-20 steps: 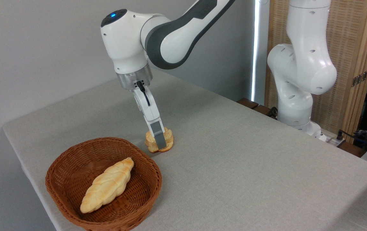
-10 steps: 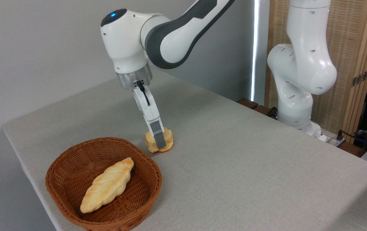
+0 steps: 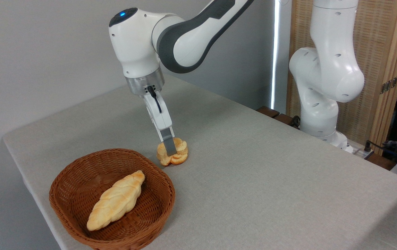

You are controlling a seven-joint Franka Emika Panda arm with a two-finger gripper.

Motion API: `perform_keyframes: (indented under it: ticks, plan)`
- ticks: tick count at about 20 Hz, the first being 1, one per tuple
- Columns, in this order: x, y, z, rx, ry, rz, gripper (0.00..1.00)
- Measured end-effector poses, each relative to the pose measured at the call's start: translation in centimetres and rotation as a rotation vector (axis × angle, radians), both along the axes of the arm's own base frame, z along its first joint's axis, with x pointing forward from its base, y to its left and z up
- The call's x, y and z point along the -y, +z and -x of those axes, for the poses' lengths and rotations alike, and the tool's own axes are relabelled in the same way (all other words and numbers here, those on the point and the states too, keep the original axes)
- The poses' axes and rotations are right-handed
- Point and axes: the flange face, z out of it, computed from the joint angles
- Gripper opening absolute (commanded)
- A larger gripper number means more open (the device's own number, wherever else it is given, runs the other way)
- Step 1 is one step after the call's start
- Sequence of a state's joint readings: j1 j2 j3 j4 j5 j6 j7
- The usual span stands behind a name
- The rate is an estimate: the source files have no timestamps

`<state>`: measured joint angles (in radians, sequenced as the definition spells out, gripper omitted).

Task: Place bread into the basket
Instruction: 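Lift the bun and carry it over the woven basket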

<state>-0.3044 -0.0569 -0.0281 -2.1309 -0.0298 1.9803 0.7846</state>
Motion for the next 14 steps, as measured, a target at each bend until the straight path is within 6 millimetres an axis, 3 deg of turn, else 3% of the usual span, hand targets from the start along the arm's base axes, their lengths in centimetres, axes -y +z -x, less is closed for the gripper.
perform_keyframes:
  ticks: [3,14]
  plan:
    - [0.0,0.9,-0.1,0.018,0.000,0.006,0.37]
    - [0.5,8.4,-0.7,0.170,0.009,0.077,0.40]
